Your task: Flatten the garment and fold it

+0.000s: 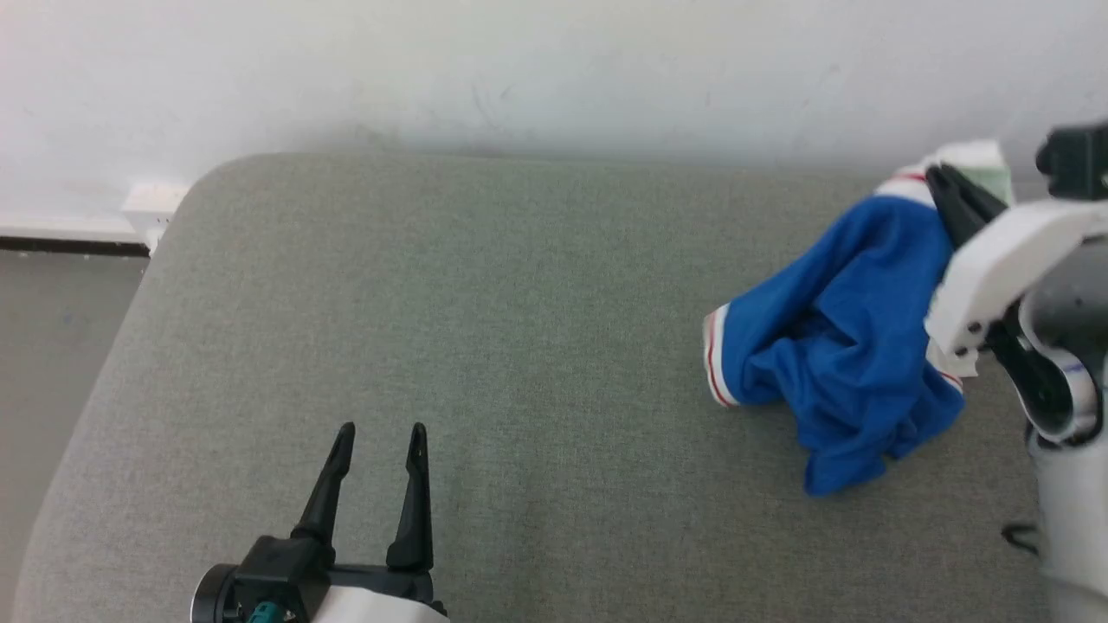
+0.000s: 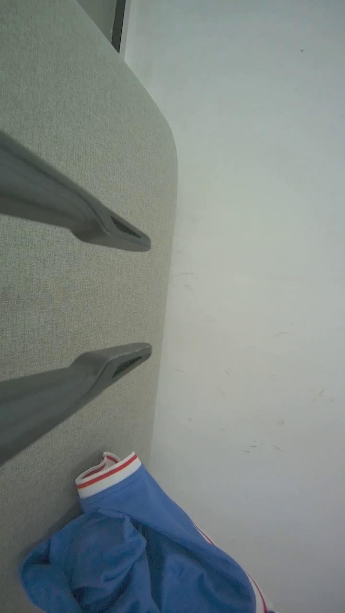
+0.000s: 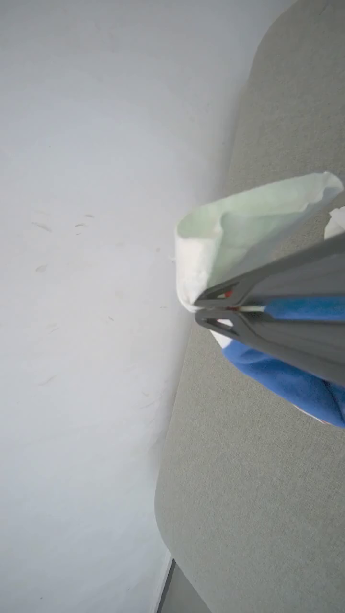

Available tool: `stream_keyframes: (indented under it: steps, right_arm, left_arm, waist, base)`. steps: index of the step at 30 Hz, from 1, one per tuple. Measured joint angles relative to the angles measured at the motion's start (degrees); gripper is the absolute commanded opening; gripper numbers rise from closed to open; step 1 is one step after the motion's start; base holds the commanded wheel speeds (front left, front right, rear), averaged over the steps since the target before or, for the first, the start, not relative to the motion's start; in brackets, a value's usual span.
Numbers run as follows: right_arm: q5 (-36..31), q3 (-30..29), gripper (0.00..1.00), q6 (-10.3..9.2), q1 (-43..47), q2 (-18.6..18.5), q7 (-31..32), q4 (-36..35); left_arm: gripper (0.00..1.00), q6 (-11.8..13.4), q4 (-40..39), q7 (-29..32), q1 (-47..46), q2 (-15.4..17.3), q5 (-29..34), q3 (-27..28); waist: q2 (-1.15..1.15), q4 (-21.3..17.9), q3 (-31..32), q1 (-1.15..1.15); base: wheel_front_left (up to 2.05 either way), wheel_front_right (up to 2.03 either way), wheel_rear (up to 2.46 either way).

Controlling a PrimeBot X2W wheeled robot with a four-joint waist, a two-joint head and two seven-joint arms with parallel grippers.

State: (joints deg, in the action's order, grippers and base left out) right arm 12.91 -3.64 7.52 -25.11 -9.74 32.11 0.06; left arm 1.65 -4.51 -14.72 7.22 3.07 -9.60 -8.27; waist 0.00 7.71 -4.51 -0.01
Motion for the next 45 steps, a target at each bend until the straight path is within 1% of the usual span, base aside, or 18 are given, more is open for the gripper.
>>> stream_keyframes:
  steps: [3, 7, 10, 14, 18, 23, 24, 25, 26, 28, 32, 35, 37, 39, 41, 45]
  right_arm:
    - [-0.3, 4.0, 0.0, 0.0, -4.0, -0.2, 0.2, 0.0]
    - [0.2, 12.5, 0.0, 0.01, -8.6, 2.2, 0.0, 3.0]
    - [1.3, 19.0, 0.0, 0.01, -10.1, 4.7, -1.3, 8.2]
    - [1.5, 26.6, 0.0, 0.01, -10.0, 6.3, -4.1, 17.2]
    - [3.5, 32.2, 0.0, 0.01, -8.4, 6.6, -6.1, 25.5]
    - [7.7, 39.3, 0.0, 0.01, -6.8, 6.7, -7.6, 31.4]
    - [8.9, 40.4, 0.22, 0.01, -6.5, 6.7, -7.3, 32.3]
    - [10.1, 41.4, 0.5, 0.01, -6.1, 6.7, -6.7, 33.1]
    - [11.5, 42.4, 1.0, 0.01, -5.8, 6.7, -5.9, 33.6]
    - [14.6, 42.8, 1.0, 0.01, -5.3, 6.8, -5.6, 33.7]
    - [17.4, 42.2, 1.0, 0.01, -7.3, 6.8, -5.9, 32.7]
    - [17.8, 38.8, 1.0, 0.01, -10.4, 6.9, -6.5, 31.4]
    - [16.6, 35.0, 1.0, 0.01, -12.4, 6.6, -7.7, 30.2]
    - [14.1, 30.9, 1.0, 0.02, -14.1, 5.0, -8.7, 28.9]
    - [11.1, 26.4, 1.0, 0.01, -14.6, 2.3, -9.1, 28.0]
    - [6.3, 19.3, 1.0, 0.01, -13.2, -2.8, -5.7, 28.2]
  left_arm:
    - [1.0, 0.1, 0.0, 0.0, 0.5, 0.0, -0.1, 0.2]
    - [1.0, 0.2, 0.0, 0.0, 0.9, -0.1, -0.5, 0.2]
    - [1.0, 0.2, 0.2, 0.0, 0.9, -0.1, -0.9, -0.3]
    - [1.0, 0.2, 1.0, 0.0, 0.8, -0.1, -1.1, -1.3]
    - [1.0, 0.1, 2.0, 0.0, 0.0, -0.1, -1.6, -2.4]
    - [1.0, 0.1, 3.0, 0.0, -0.6, -0.1, -1.6, -2.8]
    - [1.0, 0.1, 3.1, 0.0, -0.6, -0.1, -1.6, -2.9]
    - [1.0, 0.1, 3.2, 0.0, -0.6, -0.1, -1.7, -2.9]
    - [1.0, 0.1, 3.4, 0.0, -0.6, -0.1, -1.9, -2.9]
    - [1.0, 0.1, 3.4, 0.0, -0.6, -0.1, -2.0, -2.8]
    - [1.0, 0.1, 3.4, 0.0, -0.5, -0.1, -2.0, -2.4]
    - [1.0, 0.2, 3.1, 0.0, -0.5, -0.1, -2.0, -2.2]
    - [1.0, 0.3, 2.6, 0.0, -0.5, -0.1, -2.0, -2.1]
    - [1.0, 0.5, 2.0, 0.0, -0.5, -0.1, -1.9, -2.2]
    - [1.0, 0.5, 1.5, 0.0, -0.6, -0.1, -1.5, -2.2]
    - [1.0, 0.4, 1.0, 0.0, -0.7, -0.1, -1.4, -2.6]
  waist:
    - [0.0, -0.1, 1.2, 0.0]
    - [0.0, 0.0, 1.8, -0.01]
    - [0.0, 0.6, 1.5, 0.0]
    - [0.0, 2.1, 1.1, 0.0]
    - [0.0, 4.3, 0.7, 0.0]
    - [0.0, 7.2, 0.0, 0.01]
    - [0.0, 7.6, -0.1, 0.01]
    - [0.0, 8.0, -0.2, 0.01]
    - [0.0, 8.4, -0.3, 0.01]
    - [0.0, 8.6, -0.5, 0.01]
    - [0.0, 7.7, -0.4, 0.01]
    - [0.0, 6.4, 0.0, 0.01]
    - [0.0, 5.5, 0.1, 0.01]
    - [0.0, 4.7, 0.1, 0.01]
    - [0.0, 4.2, -0.2, 0.0]
    - [0.0, 4.1, -1.5, 0.01]
  base:
    - [0.0, 0.0, 0.0]
    - [0.0, 0.0, 0.0]
    - [0.0, 0.0, 0.0]
    - [0.0, 0.0, 0.0]
    - [0.0, 0.0, 0.0]
    - [0.0, 0.0, 0.0]
    - [0.0, 0.0, 0.0]
    - [0.0, 0.0, 0.0]
    - [0.0, 0.0, 0.0]
    - [0.0, 0.0, 0.0]
    - [0.0, 0.0, 0.0]
    - [0.0, 0.0, 0.0]
    - [0.0, 0.0, 0.0]
    - [0.0, 0.0, 0.0]
    - [0.0, 0.0, 0.0]
    - [0.0, 0.0, 0.0]
